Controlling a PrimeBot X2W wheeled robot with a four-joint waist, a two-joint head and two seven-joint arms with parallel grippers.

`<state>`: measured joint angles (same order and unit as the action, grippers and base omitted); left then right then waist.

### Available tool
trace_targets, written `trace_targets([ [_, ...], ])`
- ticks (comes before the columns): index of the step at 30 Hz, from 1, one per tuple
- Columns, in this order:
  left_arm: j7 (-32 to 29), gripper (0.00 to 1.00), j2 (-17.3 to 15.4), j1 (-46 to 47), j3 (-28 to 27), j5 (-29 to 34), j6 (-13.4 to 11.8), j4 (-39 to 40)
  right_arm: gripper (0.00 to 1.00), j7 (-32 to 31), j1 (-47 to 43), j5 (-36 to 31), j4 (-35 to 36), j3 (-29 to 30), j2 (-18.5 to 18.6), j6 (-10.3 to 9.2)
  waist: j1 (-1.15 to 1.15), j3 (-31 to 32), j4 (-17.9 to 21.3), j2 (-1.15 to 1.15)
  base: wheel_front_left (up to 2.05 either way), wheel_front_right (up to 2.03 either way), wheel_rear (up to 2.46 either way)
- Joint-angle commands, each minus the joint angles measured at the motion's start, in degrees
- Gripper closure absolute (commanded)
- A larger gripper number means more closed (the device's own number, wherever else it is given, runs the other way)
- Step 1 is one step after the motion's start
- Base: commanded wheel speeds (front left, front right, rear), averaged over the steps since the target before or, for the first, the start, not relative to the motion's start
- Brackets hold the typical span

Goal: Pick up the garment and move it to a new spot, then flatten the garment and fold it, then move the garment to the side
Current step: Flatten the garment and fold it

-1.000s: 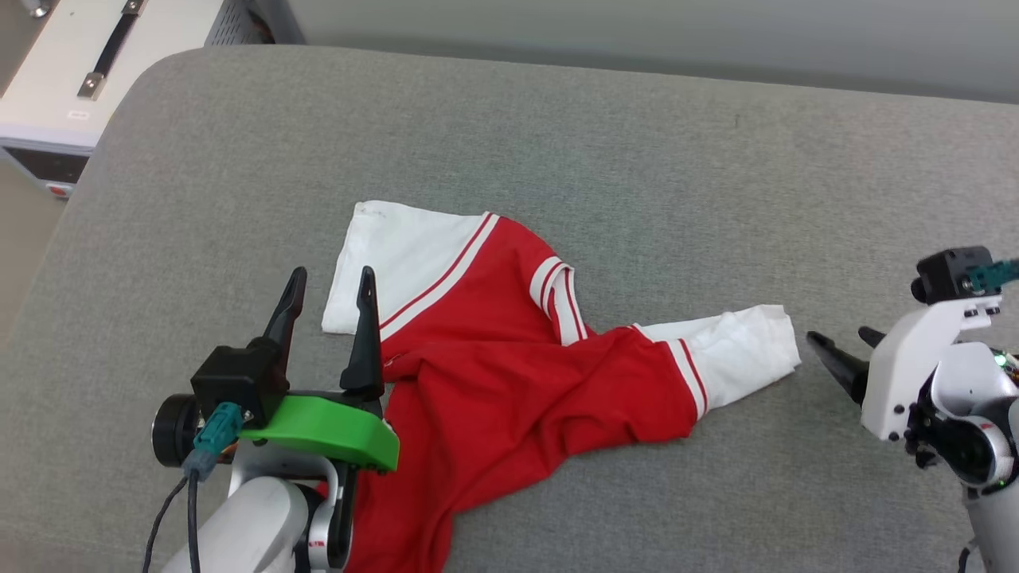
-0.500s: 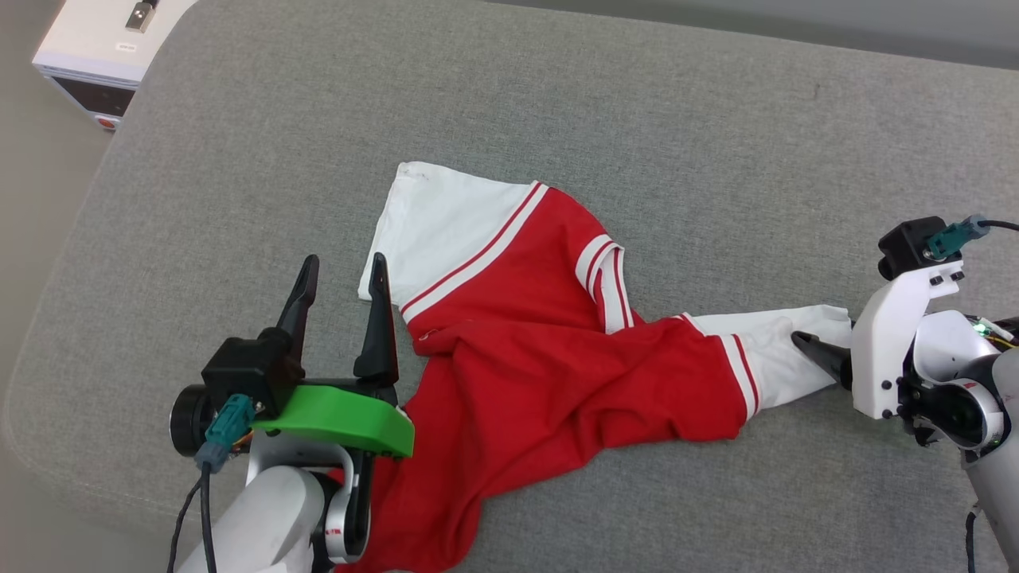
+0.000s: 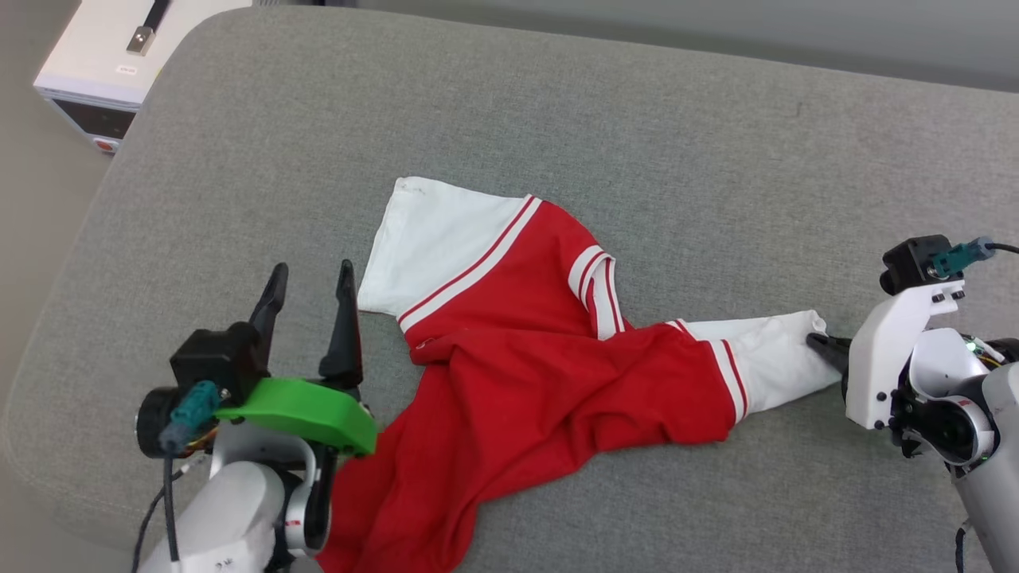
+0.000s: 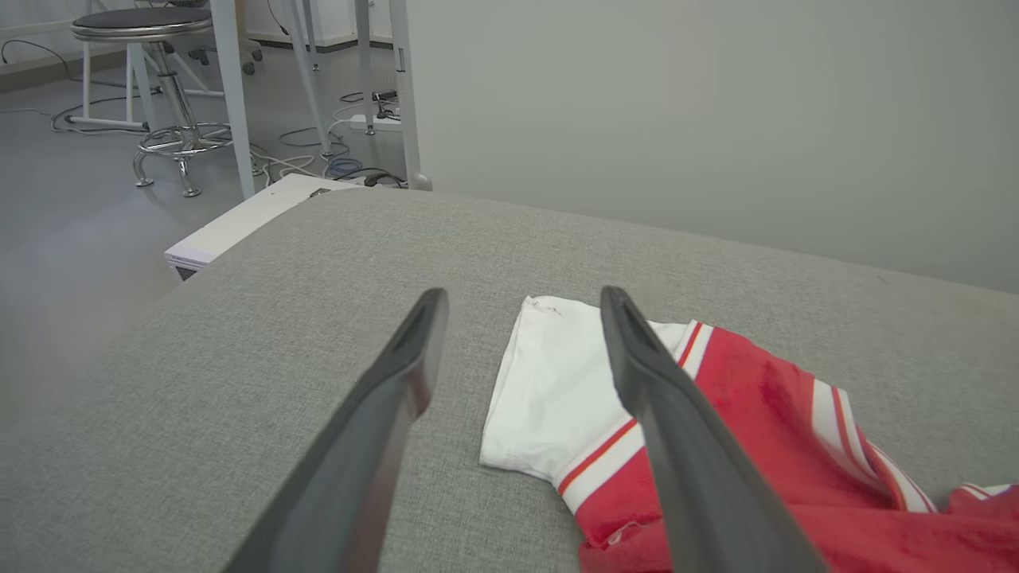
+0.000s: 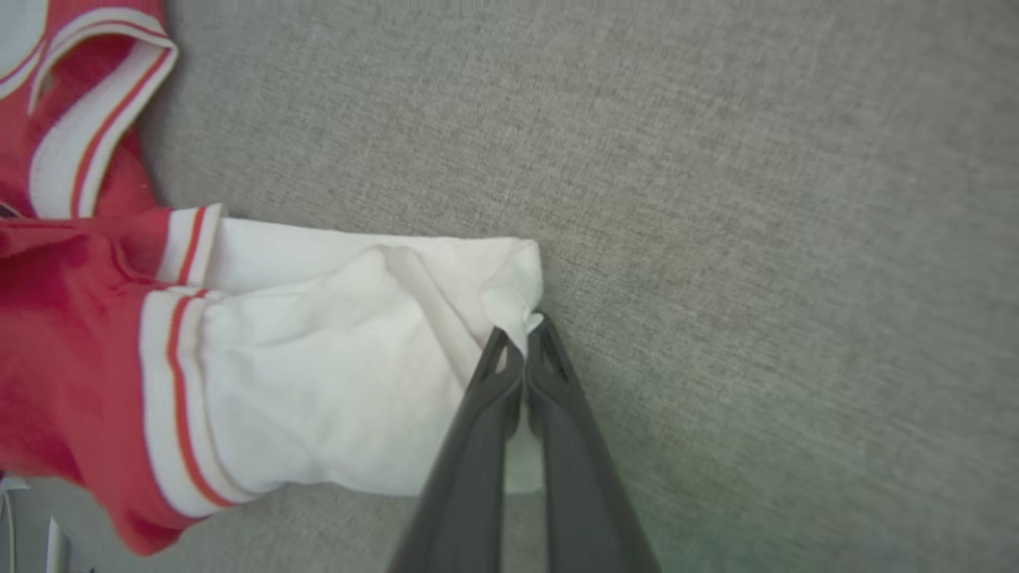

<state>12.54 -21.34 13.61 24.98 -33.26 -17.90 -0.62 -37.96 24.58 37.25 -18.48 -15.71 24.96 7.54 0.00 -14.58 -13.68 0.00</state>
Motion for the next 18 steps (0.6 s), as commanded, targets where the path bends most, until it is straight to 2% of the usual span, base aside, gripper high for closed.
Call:
trace_targets([
  [1, -1.27, 0.0, -1.43, 0.16, -0.83, -0.96, 0.83, 0.04, 1.0, 1.19, -1.76, -0.62, -0.01, 1.08, -0.26, -0.05, 0.0, 1.47, 1.12, 0.0, 0.0, 0.0, 0.0],
  [6, -7.86, 0.0, -5.49, 2.85, -2.14, -4.19, 3.68, 0.19, 1.0, 3.76, -4.37, -2.0, 2.15, 5.28, -0.77, -0.05, 0.0, 3.16, 3.19, 0.0, 0.0, 0.0, 0.0],
  [10, -15.12, 0.0, -8.72, 6.74, -2.22, -7.65, 7.6, -0.77, 1.0, 4.32, -6.34, -3.28, 4.51, 8.15, -1.43, -0.05, 0.0, 3.38, 5.16, 0.0, 0.0, 0.0, 0.0],
  [14, -24.31, 0.0, -12.43, 12.2, -0.63, -9.17, 11.13, -3.5, 1.0, 3.54, -7.53, -4.25, 7.22, 10.16, -2.5, -0.05, 0.0, 2.03, 7.26, 0.0, 0.0, 0.0, 0.0],
  [18, -33.81, 0.0, -13.98, 18.13, 0.62, -12.35, 14.23, -6.15, 1.0, 2.97, -7.52, -5.05, 10.39, 11.74, -3.59, -0.05, 0.0, -1.18, 9.33, 0.0, 0.0, 0.0, 0.0],
])
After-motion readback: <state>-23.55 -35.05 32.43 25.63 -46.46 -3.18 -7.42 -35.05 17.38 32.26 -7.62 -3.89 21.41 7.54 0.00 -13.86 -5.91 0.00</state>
